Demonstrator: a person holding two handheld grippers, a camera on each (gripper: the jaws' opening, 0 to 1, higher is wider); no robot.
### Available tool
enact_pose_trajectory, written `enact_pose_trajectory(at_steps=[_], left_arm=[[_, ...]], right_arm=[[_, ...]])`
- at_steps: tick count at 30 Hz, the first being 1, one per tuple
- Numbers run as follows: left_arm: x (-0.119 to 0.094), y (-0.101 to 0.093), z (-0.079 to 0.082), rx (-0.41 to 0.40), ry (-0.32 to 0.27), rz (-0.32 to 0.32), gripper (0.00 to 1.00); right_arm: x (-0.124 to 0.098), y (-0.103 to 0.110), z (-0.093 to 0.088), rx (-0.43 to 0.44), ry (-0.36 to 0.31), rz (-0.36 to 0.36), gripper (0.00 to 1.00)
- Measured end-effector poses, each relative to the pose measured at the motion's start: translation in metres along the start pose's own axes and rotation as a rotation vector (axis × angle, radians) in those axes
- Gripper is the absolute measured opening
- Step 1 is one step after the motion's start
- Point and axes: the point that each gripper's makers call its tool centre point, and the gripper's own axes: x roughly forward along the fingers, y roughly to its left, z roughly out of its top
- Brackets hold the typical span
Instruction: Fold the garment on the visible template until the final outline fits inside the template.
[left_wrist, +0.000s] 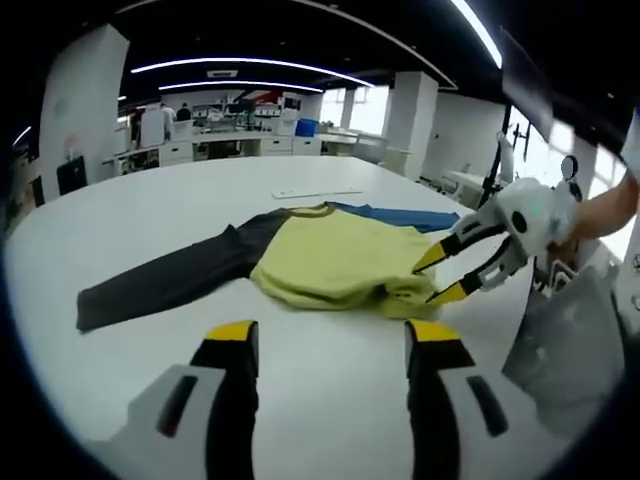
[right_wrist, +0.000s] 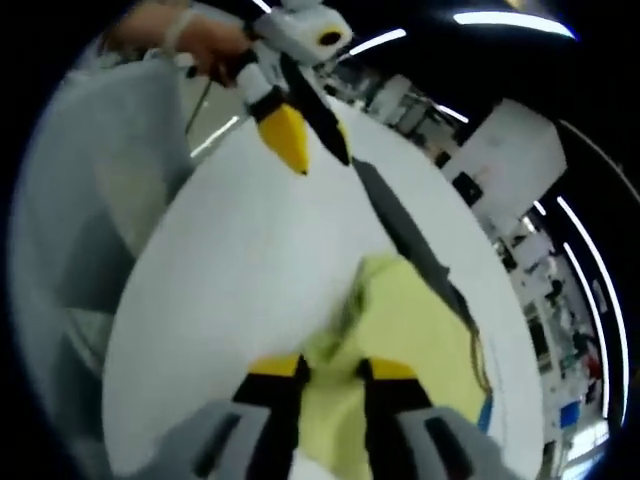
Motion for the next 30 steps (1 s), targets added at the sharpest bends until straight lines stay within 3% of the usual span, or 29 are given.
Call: enact_pose_trajectory(at_steps=[4, 11, 21, 30], left_arm=[[0.0, -0.001, -0.001, -0.007, 0.002, 0.001, 0.56], [0.0, 0.001, -0.005, -0.023, 0.005, 0.003, 0.54], [0.001, 0.004, -0.006, -0.037, 0.002, -0.003, 0.54], [0.003, 0.005, -0.007, -0.044, 0.003, -0.003, 0.52]], right_arm=[[-0.001, -0.005, -0.001, 0.008, 0.004, -0.01, 0.01], [-0.012, -0.027, 0.006, 0.095, -0.032, -0.016, 0.0], [-0.026, -0.1, 0.014, 0.199, -0.081, -0.066, 0.0], [-0.011, -0.151, -0.002, 0.308, -0.074, -0.074, 0.0]])
